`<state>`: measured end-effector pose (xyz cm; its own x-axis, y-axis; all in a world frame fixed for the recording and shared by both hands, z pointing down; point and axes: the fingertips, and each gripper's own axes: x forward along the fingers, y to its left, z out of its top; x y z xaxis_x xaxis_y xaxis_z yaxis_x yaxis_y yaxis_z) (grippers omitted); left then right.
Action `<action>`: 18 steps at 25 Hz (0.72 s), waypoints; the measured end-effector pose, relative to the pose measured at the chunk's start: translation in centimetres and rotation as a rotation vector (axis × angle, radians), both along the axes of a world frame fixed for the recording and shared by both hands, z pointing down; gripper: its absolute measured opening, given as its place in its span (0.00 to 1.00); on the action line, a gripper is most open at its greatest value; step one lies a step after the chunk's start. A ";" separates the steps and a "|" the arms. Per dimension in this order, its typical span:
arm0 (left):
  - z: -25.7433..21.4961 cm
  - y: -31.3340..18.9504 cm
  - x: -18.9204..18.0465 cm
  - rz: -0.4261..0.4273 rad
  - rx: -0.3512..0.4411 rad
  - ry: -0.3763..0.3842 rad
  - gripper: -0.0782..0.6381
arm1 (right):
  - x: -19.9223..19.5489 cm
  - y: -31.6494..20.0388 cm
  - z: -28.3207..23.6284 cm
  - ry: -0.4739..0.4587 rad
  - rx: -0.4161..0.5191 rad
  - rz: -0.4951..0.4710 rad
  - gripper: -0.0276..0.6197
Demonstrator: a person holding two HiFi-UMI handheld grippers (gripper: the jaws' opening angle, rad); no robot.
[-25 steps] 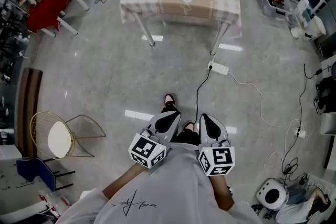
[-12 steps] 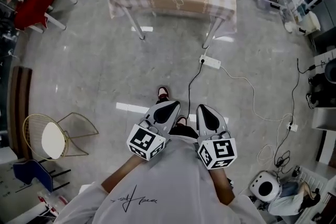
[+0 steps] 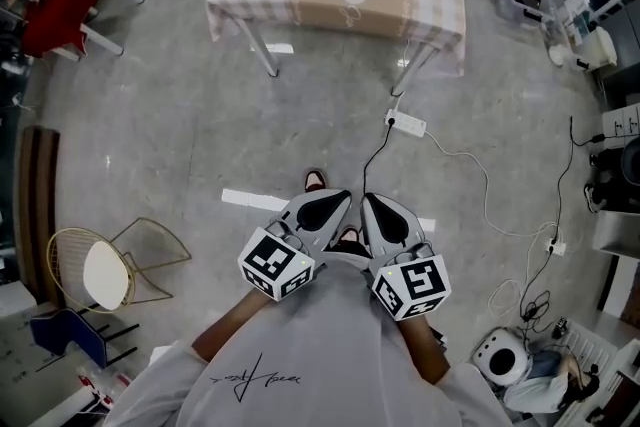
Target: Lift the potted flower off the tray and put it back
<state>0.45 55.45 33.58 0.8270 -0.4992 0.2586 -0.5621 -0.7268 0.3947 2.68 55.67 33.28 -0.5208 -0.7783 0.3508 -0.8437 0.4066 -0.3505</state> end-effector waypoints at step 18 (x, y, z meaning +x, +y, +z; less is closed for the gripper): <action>-2.7 -13.2 -3.8 -0.019 0.125 -0.023 0.09 | -5.6 -13.1 -2.5 0.072 0.079 -0.044 0.03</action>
<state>-3.35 42.27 30.91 0.8118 -0.5440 0.2124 -0.5840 -0.7589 0.2882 -2.88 42.57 30.74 -0.5305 -0.7820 0.3272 -0.8464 0.4673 -0.2555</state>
